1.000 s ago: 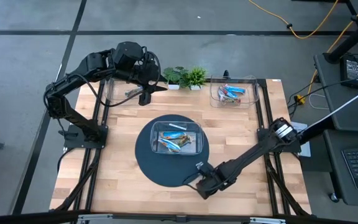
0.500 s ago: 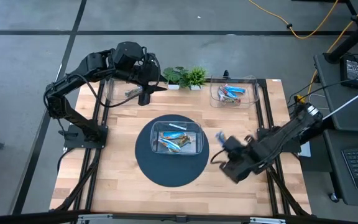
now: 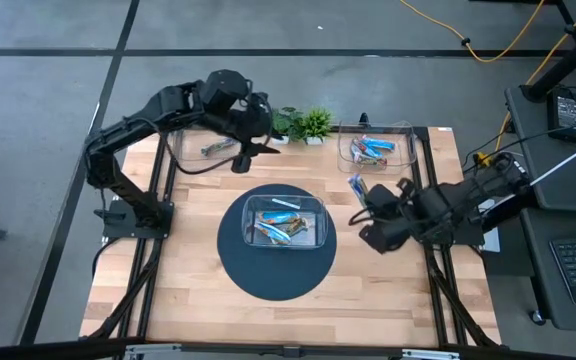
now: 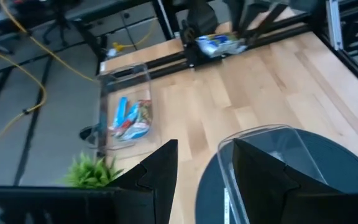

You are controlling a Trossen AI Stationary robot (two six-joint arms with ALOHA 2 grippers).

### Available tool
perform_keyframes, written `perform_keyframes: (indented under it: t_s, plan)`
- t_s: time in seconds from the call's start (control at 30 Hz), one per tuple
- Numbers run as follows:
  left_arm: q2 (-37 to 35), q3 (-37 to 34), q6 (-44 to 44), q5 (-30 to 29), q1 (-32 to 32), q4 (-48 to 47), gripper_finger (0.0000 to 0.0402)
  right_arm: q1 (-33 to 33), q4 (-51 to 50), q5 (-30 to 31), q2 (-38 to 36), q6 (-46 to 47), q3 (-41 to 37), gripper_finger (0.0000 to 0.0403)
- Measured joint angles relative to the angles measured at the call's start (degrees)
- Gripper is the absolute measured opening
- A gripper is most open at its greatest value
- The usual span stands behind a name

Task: Pick and place Granola Bars by type
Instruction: Put the blue granola bar into the top left transparent bin

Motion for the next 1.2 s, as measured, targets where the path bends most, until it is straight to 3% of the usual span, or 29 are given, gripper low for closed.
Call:
perform_keyframes:
  t_s: [0.23,0.4,0.7,0.9,1.07,1.2]
  plan:
    - [3.6,0.0,0.1,0.4,-1.3,2.6,0.0143,-8.9,2.2,1.9,0.0,-16.7,0.0,0.0006]
    - [5.2,0.0,-1.4,0.4,-2.5,8.0,0.0149,-15.0,10.6,2.6,0.0,-31.9,0.0,0.0007]
    - [5.4,0.0,-5.5,-0.9,-2.5,15.8,0.0215,-22.9,25.0,1.6,0.0,-50.9,0.0,0.0008]
    - [5.4,0.0,-5.6,-1.5,-2.1,16.5,0.0239,-25.7,33.7,-1.0,0.0,-57.8,0.1,0.0008]
    - [5.4,0.0,-5.5,-8.5,-2.1,16.5,0.0238,-27.1,33.9,-1.1,0.0,-60.6,2.5,0.0008]
    - [5.4,0.0,-5.9,-8.5,-1.4,16.5,0.0238,-27.9,33.9,-1.1,0.0,-63.3,5.4,0.0008]
